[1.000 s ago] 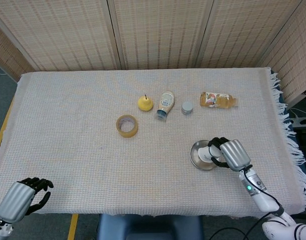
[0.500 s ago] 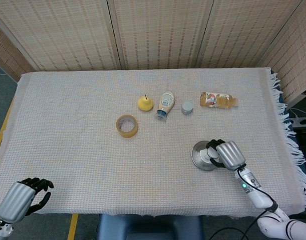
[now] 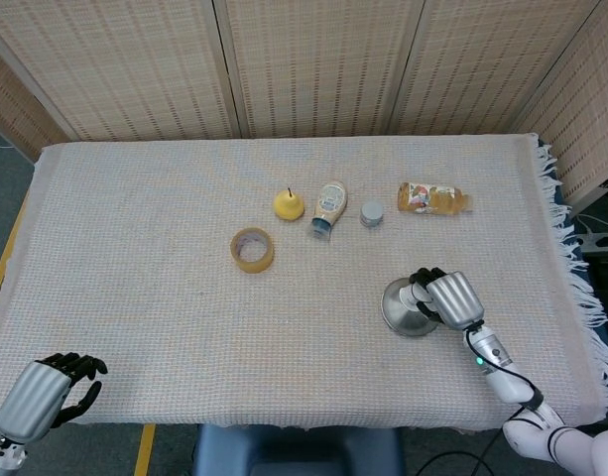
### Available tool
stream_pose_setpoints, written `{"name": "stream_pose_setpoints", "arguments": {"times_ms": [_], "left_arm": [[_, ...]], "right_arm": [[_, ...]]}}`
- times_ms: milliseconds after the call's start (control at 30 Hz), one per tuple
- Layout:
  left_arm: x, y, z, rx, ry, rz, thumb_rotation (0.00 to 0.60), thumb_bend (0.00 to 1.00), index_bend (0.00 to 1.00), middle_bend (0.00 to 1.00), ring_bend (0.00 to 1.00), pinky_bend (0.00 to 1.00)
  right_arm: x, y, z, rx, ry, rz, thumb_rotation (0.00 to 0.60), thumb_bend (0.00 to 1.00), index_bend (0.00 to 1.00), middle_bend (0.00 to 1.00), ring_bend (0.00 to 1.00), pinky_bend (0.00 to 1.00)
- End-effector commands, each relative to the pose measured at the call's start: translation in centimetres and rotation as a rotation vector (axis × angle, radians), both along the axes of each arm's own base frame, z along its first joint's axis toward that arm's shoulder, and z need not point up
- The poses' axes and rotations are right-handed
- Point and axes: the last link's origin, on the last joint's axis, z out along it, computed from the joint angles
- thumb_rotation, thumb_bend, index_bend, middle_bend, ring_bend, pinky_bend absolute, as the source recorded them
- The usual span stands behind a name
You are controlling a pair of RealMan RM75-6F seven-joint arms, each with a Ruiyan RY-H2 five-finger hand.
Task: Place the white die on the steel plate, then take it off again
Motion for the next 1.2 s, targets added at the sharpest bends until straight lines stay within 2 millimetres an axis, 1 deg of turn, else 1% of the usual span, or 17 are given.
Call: {"name": "stream_pose_setpoints", "arguments": {"times_ms": [33,100,200,300,600,767,833,967,1033,1200], "left_arm": [[0.0,0.0,0.0,0.0,0.0,0.0,0.6,0.43,0.47,0.56,0.53,0.66],[0.0,0.0,0.0,-0.001,0.0,0.0,0.6,0.43,0.47,0.56,0.53,0.65],[0.0,0.0,0.0,-0.002,0.0,-0.001,0.6,0.43,0.47,0.56,0.54,0.65],[0.0,0.0,0.0,-0.004,0.0,-0.001,0.6,0.43,0.47,0.56,0.54,0.66],[0.0,0.0,-0.1,-0.006,0.003,0.0,0.6,0.43,0.47,0.56,0.53,0.66],[0.0,-0.1,-0.2,-0.008,0.005,-0.002,0.6,0.43,0.47,0.56,0.53,0.65],[0.0,-0.1,-0.2,-0.009,0.007,-0.002,0.6,0.43,0.47,0.56,0.54,0.66],[0.0,-0.1,-0.3,-0.012,0.01,-0.001,0.6,0.43,0.47,0.56,0.53,0.66],[0.0,-0.1,-0.3,-0.014,0.012,-0.002,0.6,0.43,0.47,0.56,0.53,0.65],[0.1,-0.1,-0.3,-0.013,0.014,-0.003,0.6,0.43,0.47,0.56,0.54,0.66]], "right_arm": [[0.3,1.2,-1.1,0.14,-0.163,-0.09,0.6,0.26,0.62,0.57,0.5,0.8],[0.4,1.3,-1.0,0.162,-0.182,-0.103,0.6,0.26,0.62,0.57,0.5,0.8],[0.8,2.1,-1.0,0.281,-0.331,-0.211,0.6,0.26,0.62,0.57,0.5,0.8],[0.8,1.4,0.0,0.234,-0.251,-0.147,0.6,0.27,0.62,0.57,0.5,0.8],[-0.8,0.0,0.8,0.035,-0.055,-0.028,0.6,0.27,0.62,0.57,0.5,0.8],[-1.3,-0.7,1.1,-0.036,0.01,0.005,0.6,0.27,0.62,0.57,0.5,0.8],[-1.4,-0.6,1.0,-0.03,-0.005,-0.001,0.6,0.27,0.62,0.57,0.5,0.8],[-1.5,-0.1,0.7,0.027,-0.089,-0.041,0.6,0.27,0.62,0.57,0.5,0.8],[-1.4,0.3,0.5,0.074,-0.158,-0.075,0.6,0.27,0.62,0.57,0.5,0.8],[-0.8,1.0,0.4,0.156,-0.262,-0.108,0.6,0.27,0.62,0.57,0.5,0.8]]}}
